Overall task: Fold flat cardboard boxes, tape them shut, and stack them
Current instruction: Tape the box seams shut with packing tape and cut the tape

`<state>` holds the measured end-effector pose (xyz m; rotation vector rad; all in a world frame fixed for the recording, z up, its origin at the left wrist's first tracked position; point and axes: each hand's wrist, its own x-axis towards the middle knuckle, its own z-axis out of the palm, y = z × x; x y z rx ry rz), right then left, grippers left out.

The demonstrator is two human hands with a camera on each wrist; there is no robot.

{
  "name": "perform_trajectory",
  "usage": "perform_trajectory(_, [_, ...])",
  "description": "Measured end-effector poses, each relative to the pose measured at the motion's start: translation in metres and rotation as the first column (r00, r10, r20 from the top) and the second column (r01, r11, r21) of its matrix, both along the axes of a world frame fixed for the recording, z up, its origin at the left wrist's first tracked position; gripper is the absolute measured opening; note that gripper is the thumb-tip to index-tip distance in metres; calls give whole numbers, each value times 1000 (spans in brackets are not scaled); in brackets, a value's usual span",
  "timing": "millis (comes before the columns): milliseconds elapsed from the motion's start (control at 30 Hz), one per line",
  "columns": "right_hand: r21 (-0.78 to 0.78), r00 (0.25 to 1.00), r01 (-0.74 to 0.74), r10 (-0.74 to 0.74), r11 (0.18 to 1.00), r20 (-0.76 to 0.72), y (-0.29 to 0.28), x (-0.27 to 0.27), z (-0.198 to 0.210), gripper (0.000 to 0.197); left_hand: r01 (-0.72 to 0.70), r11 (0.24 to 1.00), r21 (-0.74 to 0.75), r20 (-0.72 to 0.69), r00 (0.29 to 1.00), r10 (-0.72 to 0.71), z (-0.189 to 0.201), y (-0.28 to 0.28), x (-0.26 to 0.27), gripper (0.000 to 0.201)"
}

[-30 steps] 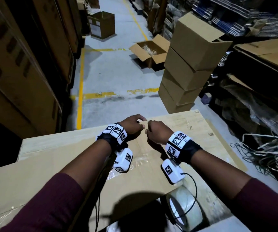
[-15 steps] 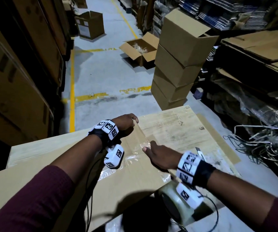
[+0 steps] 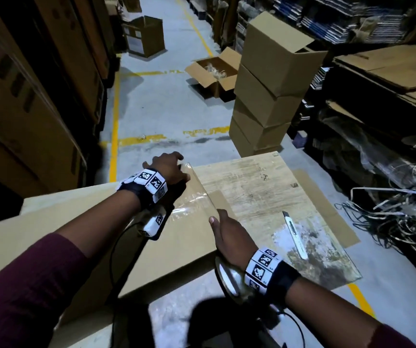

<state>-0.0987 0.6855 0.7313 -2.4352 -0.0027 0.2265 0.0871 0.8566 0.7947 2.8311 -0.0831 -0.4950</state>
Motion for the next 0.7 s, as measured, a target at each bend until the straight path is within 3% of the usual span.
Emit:
perform_trajectory(67, [50, 1000, 9, -9, 999, -14, 6, 9, 0, 45, 26, 1000, -1, 74, 997, -26, 3, -4, -20, 67])
perform_trajectory(167, [131, 997, 28, -18, 991, -75, 13, 19, 1, 51, 44, 979, -197, 121, 992, -20, 2, -9, -61, 54])
perform_trajectory(300, [255, 977, 19, 36, 967, -211, 5, 31, 0, 60, -21, 875, -484, 163, 980, 114, 0, -26, -134, 8])
perform_trajectory(433, [356, 929, 49, 89, 933, -359, -29, 40, 3, 85, -132, 843, -522, 183, 948, 261, -14, -50, -201, 28])
perform_trajectory(467, [342, 939, 69, 55, 937, -340, -42, 39, 1, 89, -182, 836, -517, 145, 944, 295, -23, -51, -213, 34])
perform_trajectory(567, [192, 966, 107, -57, 976, -251, -109, 37, -38, 68, -387, 707, -591, -1, 878, 479, -52, -79, -255, 41])
perform_trajectory(667, [-176, 910, 79, -143, 981, -388, -183, 24, -101, 75, -584, 592, -556, -93, 752, 653, -71, -114, -277, 49])
perform_trajectory(700, [-270, 889, 77, -188, 960, -417, -204, 16, -117, 82, -626, 505, -594, -159, 707, 690, -73, -122, -278, 51])
